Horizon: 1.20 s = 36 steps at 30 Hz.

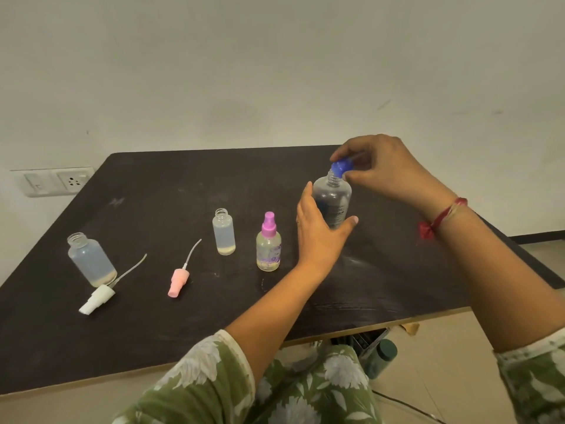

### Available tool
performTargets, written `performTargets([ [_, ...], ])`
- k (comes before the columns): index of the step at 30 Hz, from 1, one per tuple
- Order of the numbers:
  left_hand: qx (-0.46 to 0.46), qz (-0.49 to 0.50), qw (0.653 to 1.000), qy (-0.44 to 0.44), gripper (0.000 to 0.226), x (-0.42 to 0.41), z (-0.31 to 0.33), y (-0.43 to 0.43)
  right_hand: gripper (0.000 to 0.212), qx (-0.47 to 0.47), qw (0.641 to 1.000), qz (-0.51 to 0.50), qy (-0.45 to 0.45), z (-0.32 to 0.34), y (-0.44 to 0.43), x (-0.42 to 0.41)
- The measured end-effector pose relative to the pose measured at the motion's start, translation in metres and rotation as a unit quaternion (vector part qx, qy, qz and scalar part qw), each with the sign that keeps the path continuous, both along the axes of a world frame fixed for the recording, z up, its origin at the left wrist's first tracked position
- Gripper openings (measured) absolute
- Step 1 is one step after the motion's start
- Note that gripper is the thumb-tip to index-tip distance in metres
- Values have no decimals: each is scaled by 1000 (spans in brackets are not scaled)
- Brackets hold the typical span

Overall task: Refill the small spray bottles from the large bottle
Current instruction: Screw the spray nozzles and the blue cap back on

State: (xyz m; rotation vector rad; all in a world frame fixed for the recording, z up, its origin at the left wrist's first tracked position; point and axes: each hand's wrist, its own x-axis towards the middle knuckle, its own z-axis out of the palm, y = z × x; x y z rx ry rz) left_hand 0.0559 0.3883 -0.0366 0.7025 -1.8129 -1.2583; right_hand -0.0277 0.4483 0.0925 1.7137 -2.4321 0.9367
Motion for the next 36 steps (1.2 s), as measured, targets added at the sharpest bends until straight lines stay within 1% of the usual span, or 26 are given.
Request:
performTargets([
  [2, -3, -2, 1000, 2, 95, -1, -3, -3, 32, 35, 999, 13, 1, 2, -3, 0],
  [6, -24, -7, 1000, 9, 77, 0, -3, -8, 34, 92, 995, 14, 20, 9, -7, 0],
  [10, -41, -18, 999, -2, 74, 3, -4, -10, 37, 143, 989, 26, 41, 16, -9, 2],
  [12, -44, -21, 999, -4, 75, 6, -5, -9, 33, 157, 986, 32, 55, 18, -10, 4],
  [18, -57, -24, 998, -8, 75, 14, -8, -9, 24, 155, 985, 41, 68, 20, -13, 7],
  [26, -73, -25, 997, -19, 77, 16, -9, -9, 23, 188, 976, 39, 103, 26, -21, 11],
  [32, -87, -26, 995, -33, 78, 16, -8, -9, 24, 183, 971, 45, 149, 23, -23, 11],
  [36, -89, -32, 995, -36, 79, 16, -8, -11, 26, 188, 971, 80, 122, 27, -17, 5],
])
